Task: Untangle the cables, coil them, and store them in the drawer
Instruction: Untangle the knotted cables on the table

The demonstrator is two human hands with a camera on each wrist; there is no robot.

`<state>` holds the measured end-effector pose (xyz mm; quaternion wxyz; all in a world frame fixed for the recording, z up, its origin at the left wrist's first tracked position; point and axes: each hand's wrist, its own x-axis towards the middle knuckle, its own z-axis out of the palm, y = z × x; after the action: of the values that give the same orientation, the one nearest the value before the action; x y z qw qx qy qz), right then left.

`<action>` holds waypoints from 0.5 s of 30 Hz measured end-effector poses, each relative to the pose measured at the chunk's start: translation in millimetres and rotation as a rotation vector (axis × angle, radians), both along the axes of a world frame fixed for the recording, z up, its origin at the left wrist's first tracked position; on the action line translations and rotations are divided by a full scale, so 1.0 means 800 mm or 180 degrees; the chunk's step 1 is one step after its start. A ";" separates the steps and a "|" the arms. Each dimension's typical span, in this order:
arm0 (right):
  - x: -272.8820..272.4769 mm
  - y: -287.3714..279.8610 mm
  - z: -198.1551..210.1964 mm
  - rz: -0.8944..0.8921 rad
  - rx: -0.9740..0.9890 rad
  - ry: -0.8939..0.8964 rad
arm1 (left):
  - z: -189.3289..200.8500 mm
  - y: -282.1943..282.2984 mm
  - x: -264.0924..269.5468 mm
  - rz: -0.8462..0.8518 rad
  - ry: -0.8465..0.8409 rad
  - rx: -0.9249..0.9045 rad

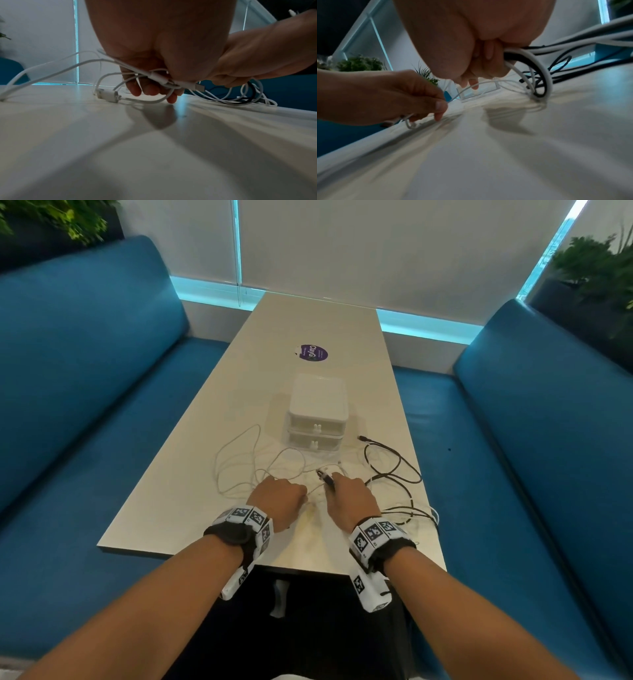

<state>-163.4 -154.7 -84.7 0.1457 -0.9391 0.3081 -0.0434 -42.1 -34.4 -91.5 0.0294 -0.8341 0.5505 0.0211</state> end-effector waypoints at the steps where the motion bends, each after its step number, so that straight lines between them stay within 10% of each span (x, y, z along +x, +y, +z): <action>1: 0.000 0.004 -0.003 0.0075 0.0083 -0.0060 | 0.000 -0.003 -0.004 -0.0034 0.0028 0.0007; 15: -0.008 -0.022 -0.002 0.0120 -0.0295 0.0263 | 0.003 0.013 0.017 -0.0013 -0.0236 0.0311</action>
<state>-169.7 -172.5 -86.0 0.0899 -0.9515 0.2938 -0.0161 -28.5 -24.0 -89.2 0.0905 -0.8307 0.5491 0.0170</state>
